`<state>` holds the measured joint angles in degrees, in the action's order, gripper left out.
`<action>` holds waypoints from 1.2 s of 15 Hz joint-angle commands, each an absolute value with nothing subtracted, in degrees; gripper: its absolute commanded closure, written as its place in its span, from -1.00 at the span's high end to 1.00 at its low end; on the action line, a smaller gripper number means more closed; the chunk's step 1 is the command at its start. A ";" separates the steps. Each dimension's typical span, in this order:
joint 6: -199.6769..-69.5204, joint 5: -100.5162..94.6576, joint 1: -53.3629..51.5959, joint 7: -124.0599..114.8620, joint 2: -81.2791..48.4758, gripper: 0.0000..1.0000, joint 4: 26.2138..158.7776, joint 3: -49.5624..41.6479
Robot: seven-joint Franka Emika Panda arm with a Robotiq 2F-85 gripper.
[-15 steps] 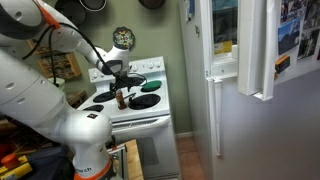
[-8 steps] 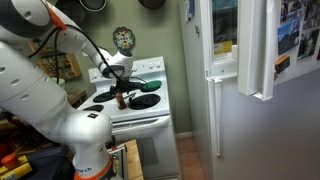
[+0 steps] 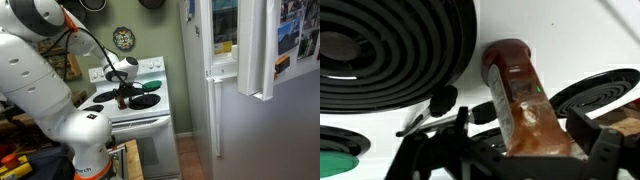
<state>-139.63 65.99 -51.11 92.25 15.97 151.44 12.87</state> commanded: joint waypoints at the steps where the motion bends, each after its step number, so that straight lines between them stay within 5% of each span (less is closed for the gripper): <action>1: -138.83 69.70 -48.43 96.36 12.90 1.00 150.19 15.38; 12: -140.23 83.46 -43.72 112.60 6.65 0.99 147.13 20.63; 18: -139.28 90.40 -40.87 121.81 3.69 -0.11 145.73 22.86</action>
